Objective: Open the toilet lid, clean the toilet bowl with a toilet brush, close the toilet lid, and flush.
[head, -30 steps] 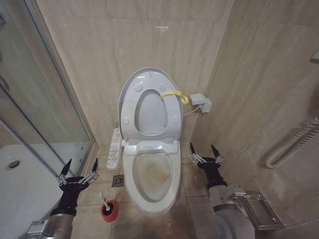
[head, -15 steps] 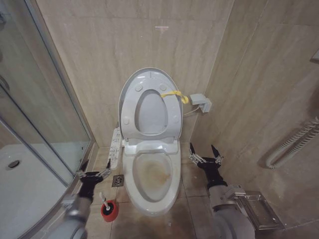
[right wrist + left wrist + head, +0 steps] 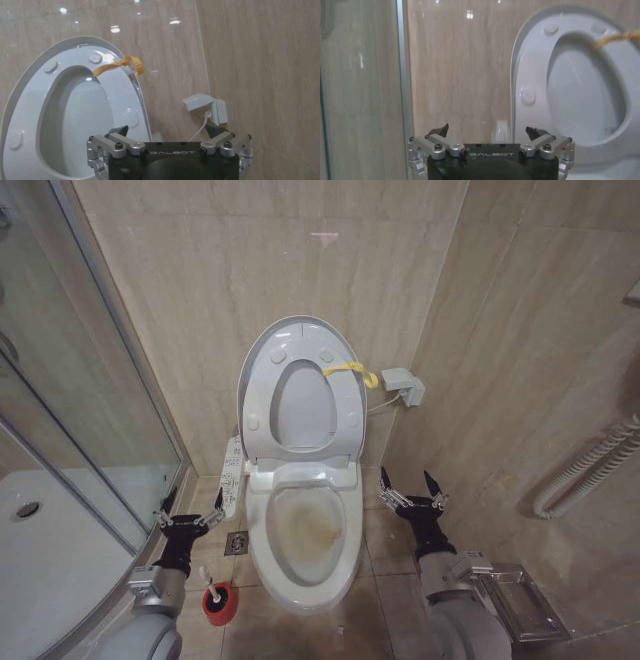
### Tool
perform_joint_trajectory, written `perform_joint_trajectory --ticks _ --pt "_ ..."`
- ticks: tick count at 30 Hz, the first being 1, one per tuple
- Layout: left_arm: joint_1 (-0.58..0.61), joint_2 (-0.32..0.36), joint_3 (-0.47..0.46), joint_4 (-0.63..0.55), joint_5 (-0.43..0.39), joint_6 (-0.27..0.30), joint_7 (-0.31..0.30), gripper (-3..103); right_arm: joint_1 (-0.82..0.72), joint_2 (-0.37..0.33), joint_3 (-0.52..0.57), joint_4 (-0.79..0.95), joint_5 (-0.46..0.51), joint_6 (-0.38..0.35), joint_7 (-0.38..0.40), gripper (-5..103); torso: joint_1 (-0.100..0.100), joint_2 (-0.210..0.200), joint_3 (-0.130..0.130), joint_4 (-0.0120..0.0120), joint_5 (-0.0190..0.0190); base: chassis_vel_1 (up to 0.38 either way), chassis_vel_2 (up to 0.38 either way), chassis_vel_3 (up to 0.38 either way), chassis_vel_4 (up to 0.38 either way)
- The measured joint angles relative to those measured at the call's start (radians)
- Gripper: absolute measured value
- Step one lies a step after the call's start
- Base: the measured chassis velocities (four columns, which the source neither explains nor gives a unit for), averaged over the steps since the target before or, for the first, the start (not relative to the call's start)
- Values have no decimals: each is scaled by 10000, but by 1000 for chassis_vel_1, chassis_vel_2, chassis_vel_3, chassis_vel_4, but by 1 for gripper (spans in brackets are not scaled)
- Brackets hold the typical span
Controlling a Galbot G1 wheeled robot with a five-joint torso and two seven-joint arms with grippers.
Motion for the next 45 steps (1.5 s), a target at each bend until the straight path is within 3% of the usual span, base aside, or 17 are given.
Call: perform_joint_trajectory --ticks 6,9,11,16,19,23,28,45 --pt "489 -107 119 -79 455 -159 -259 100 0 0 0 0 0 0 -1 100 0 1 0 -1 0 0 0 0 0" --pt "892 -277 262 788 967 -864 -507 100 0 0 0 0 0 0 -2 100 0 1 0 1 -2 0 0 0 0" --pt "936 -283 274 1024 1016 -1051 -541 100 1 1 0 0 0 0 1 100 0 1 0 0 -1 0 0 0 0" --pt "949 -350 497 2586 1066 -2388 -560 100 0 0 0 0 0 0 0 100 0 1 0 -1 -2 0 0 0 0" --pt "801 -498 670 3832 1083 -3357 -291 100 0 0 0 0 0 0 1 100 0 1 0 -2 -3 0 0 0 0" --pt "593 -604 787 4708 1091 -3877 -21 100 0 0 0 -1 0 0 -1 100 0 1 0 0 -1 0 0 0 0" --pt "270 -723 926 5626 1142 -4218 86 100 0 0 0 0 0 0 1 100 0 1 0 -1 -2 0 0 0 0" --pt "-965 -838 1109 8019 671 -4292 359 100 0 0 0 -1 0 0 0 100 0 1 0 0 -1 0 0 0 0"
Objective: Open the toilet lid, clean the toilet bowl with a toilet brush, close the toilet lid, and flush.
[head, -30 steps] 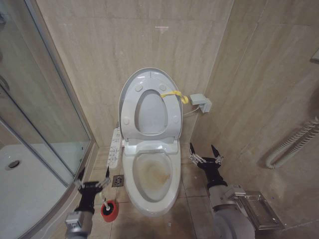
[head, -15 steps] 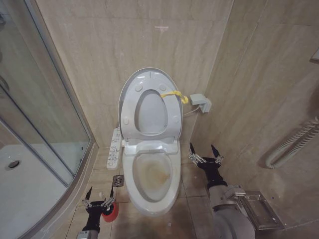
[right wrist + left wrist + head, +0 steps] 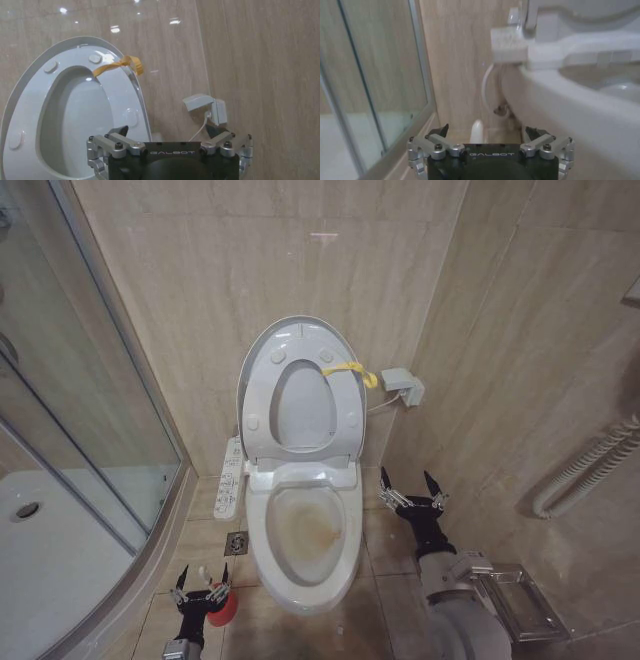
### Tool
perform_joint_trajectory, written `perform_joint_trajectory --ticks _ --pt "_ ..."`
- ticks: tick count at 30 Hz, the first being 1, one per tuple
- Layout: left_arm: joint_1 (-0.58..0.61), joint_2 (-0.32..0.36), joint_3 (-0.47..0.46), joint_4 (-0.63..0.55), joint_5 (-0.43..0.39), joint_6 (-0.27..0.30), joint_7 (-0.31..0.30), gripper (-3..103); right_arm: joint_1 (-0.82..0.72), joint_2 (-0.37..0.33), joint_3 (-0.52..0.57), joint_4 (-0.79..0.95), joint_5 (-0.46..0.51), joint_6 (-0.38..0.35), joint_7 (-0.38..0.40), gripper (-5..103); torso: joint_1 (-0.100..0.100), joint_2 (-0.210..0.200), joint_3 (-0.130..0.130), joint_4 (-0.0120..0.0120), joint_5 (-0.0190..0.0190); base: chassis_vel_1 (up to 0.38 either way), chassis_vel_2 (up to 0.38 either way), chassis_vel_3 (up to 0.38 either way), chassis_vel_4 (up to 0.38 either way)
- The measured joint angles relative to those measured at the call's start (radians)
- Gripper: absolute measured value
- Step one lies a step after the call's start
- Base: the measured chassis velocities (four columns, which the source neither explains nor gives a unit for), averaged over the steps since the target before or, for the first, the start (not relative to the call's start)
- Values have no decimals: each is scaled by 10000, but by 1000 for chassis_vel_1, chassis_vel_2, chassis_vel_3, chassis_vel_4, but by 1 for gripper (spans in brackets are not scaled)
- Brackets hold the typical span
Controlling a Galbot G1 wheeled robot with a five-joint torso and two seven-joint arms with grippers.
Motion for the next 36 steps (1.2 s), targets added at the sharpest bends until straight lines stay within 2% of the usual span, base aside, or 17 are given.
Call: perform_joint_trajectory --ticks 13,15,21,22,29,30,36 --pt "-1234 22 168 2236 -426 -483 1023 100 0 0 0 1 0 0 -1 100 0 0 0 0 0 0 0 0 0" --pt "-1315 5 167 2349 -421 -492 1062 103 0 0 0 1 0 0 0 100 0 0 0 -1 0 0 0 0 0" --pt "-1454 -86 193 2601 -425 -487 1295 103 0 0 0 0 0 0 0 100 0 0 0 0 0 0 0 0 0" --pt "-1480 -89 182 2657 -397 -488 1326 85 0 0 1 0 0 0 -1 100 0 0 0 0 0 0 0 0 0" --pt "-1589 -107 93 2848 -336 -681 1603 85 0 0 0 0 0 0 0 100 0 0 1 -1 0 0 0 0 0" --pt "-1601 -107 71 2884 -323 -729 1634 58 0 0 0 0 0 0 0 100 0 0 0 0 0 0 0 0 0" --pt "-1584 -99 7 2892 -274 -846 1704 58 0 0 0 0 0 0 -1 100 0 0 0 -1 0 0 0 0 0"
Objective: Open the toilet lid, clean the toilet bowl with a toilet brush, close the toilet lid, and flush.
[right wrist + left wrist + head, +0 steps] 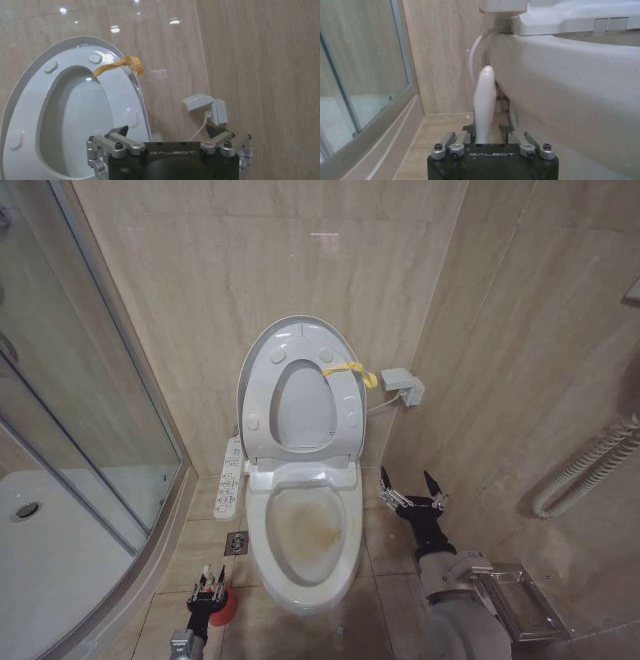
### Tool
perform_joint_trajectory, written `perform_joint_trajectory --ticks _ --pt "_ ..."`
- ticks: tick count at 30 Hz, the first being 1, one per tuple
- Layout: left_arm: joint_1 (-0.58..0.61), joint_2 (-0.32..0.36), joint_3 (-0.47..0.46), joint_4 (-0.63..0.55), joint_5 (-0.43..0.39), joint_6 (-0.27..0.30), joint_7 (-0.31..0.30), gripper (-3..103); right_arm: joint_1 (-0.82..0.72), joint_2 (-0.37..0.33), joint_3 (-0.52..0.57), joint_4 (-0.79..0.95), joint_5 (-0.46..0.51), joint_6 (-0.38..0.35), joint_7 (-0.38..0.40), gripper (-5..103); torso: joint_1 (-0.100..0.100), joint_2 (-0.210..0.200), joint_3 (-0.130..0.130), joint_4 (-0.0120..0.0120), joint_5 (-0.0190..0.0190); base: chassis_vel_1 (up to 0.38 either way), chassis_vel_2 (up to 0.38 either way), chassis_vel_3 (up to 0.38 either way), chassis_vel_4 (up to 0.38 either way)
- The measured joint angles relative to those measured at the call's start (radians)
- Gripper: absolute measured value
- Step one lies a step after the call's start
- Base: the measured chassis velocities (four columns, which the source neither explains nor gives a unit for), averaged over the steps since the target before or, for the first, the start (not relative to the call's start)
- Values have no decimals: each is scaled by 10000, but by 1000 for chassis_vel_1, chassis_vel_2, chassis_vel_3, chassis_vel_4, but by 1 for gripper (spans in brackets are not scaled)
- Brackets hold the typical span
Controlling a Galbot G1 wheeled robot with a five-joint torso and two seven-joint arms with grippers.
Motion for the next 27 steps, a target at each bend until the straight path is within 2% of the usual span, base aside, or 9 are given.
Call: perform_joint_trajectory --ticks 1,7,8,17,27 --pt "23 1 -12 -21 10 -39 17 31 0 0 0 0 0 0 0 100 0 0 0 0 0 0 0 0 0" --pt "254 18 -105 -206 149 -325 139 31 0 0 0 0 0 0 0 100 0 0 0 -1 -5 0 0 0 0" --pt "318 28 -132 -279 167 -359 146 18 0 0 0 0 0 0 0 100 0 0 0 -1 0 0 0 0 0" --pt "699 30 -237 -918 267 -456 162 18 0 0 0 0 0 0 0 100 0 0 0 0 -1 0 0 0 0" --pt "1500 219 -463 -2517 591 -392 132 18 0 0 0 0 0 0 0 100 0 0 -1 0 0 0 0 0 0"
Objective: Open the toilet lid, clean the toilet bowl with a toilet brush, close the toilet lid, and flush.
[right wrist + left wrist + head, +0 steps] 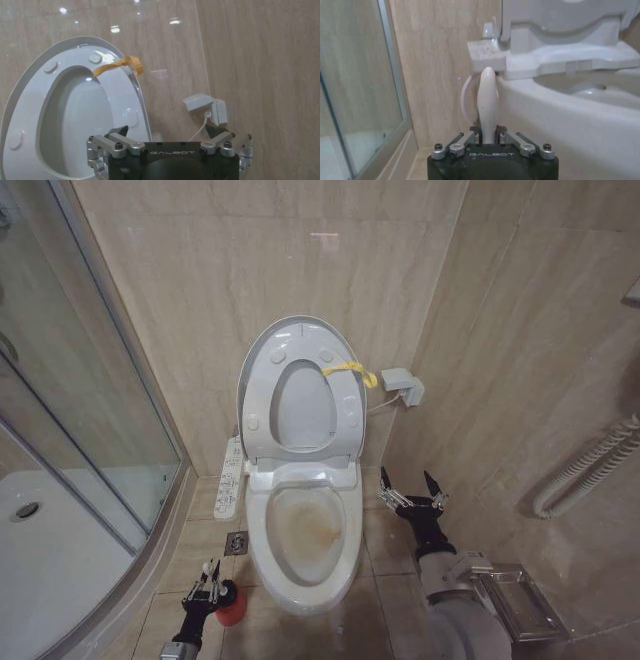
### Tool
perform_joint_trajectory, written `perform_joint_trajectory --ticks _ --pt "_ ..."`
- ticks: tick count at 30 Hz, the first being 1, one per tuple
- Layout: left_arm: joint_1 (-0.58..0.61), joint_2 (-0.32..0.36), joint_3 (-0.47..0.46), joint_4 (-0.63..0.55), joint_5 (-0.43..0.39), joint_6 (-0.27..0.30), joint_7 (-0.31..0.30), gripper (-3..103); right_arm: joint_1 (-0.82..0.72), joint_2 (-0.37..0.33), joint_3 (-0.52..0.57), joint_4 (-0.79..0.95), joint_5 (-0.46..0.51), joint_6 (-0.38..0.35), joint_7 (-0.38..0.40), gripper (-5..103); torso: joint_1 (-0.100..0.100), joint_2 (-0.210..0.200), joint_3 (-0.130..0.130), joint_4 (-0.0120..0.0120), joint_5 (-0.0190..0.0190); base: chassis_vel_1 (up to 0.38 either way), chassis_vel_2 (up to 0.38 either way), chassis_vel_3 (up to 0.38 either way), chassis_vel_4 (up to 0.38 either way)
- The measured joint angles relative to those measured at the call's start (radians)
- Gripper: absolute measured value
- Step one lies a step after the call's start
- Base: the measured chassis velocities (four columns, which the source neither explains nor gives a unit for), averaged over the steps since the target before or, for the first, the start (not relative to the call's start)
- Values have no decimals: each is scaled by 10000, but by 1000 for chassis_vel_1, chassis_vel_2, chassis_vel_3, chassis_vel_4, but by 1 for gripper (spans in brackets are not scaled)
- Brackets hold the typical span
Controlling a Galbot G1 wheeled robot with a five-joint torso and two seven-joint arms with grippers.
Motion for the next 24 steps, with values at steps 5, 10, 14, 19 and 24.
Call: perform_joint_trajectory --ticks 5,10,14,19,24 --pt "457 140 -107 -657 198 -37 -10 18 0 0 0 0 0 0 0 100 0 0 0 0 0 0 0 0 0" --pt "1130 249 -176 -1504 201 -48 -101 18 0 0 0 1 0 0 -2 100 0 0 0 1 -1 0 0 0 0" --pt "1707 302 -220 -2376 168 -31 -281 18 0 0 0 0 0 0 0 100 0 0 0 2 0 0 0 0 0" --pt "2582 423 -291 -4078 175 209 -658 18 -1 0 0 0 0 0 -2 100 0 0 0 2 -1 0 0 0 0" --pt "3397 593 -412 -5754 183 314 -1072 18 0 0 0 1 0 0 0 100 0 0 0 1 1 0 0 0 0"
